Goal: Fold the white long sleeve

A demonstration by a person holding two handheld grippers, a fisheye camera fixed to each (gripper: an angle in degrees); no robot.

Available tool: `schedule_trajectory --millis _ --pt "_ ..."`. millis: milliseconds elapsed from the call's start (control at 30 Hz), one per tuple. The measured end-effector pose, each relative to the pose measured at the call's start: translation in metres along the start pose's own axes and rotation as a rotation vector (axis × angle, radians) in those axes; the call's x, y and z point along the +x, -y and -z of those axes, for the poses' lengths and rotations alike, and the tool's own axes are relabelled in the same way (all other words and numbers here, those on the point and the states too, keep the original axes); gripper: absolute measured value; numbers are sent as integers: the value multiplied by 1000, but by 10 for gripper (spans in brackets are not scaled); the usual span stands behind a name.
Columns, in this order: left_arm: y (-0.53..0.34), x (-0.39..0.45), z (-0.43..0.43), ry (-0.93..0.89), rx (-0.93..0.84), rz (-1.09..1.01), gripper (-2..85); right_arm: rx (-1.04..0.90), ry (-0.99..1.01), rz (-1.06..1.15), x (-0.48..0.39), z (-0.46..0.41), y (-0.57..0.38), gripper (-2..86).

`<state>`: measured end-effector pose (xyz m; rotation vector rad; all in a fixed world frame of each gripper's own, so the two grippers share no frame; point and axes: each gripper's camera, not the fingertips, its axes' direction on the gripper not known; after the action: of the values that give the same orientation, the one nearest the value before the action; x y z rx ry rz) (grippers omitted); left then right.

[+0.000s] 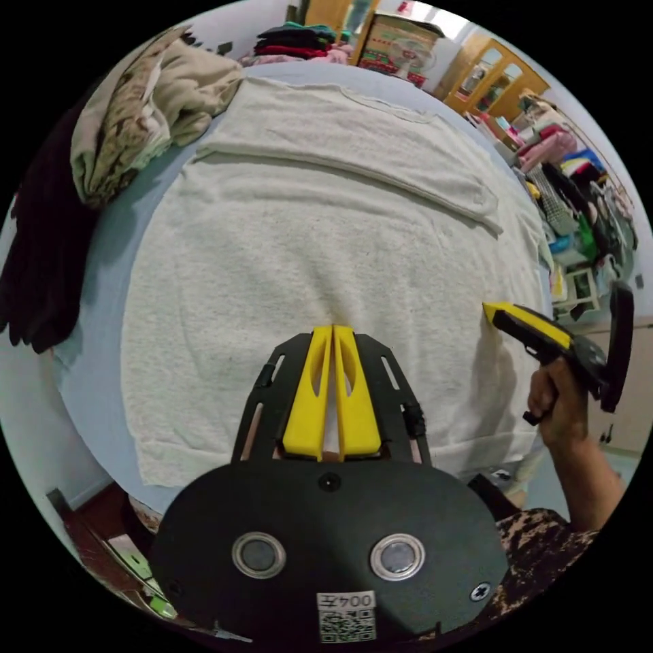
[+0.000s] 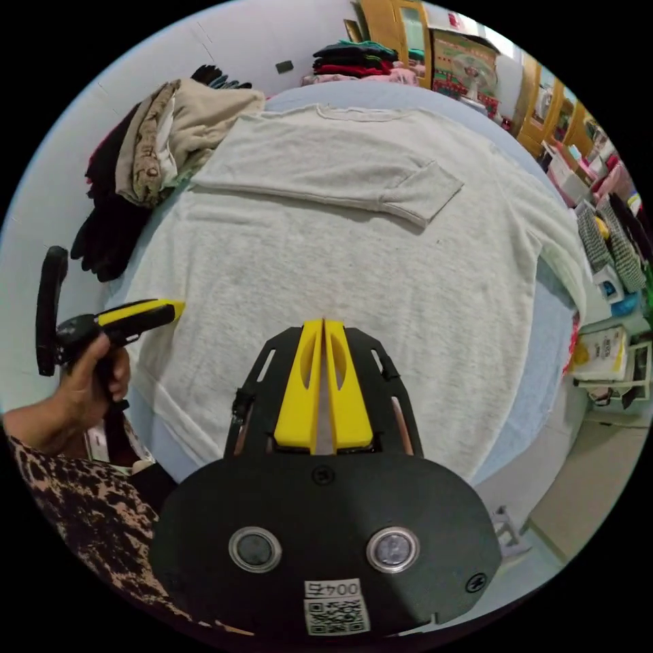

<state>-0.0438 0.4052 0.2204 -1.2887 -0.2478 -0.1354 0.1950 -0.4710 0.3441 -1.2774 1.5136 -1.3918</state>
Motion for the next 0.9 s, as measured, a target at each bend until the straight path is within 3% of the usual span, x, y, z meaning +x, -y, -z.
schedule_trajectory --millis 100,200,267,367,467,567,667,900 --pt "-3 24 -3 96 10 -77 8 1 244 -66 72 46 -5 19" --pt "-5 47 -6 187 10 -140 8 219 496 -208 189 139 -35 86" --pt "-4 61 -9 235 4 -166 8 406 578 -398 312 210 -79 111" --pt "-1 75 -12 274 -8 -172 9 551 740 -704 482 241 -151 132" --pt "6 87 -14 302 -47 -187 8 608 1024 -1009 621 197 -216 137" --pt "13 90 -15 279 -76 -193 5 520 1116 -1196 704 140 -244 147" --pt "16 90 -14 253 -84 -169 4 525 1302 -1294 747 84 -254 159" --pt "23 106 -17 286 -112 -147 4 554 1443 -1387 796 21 -225 163"
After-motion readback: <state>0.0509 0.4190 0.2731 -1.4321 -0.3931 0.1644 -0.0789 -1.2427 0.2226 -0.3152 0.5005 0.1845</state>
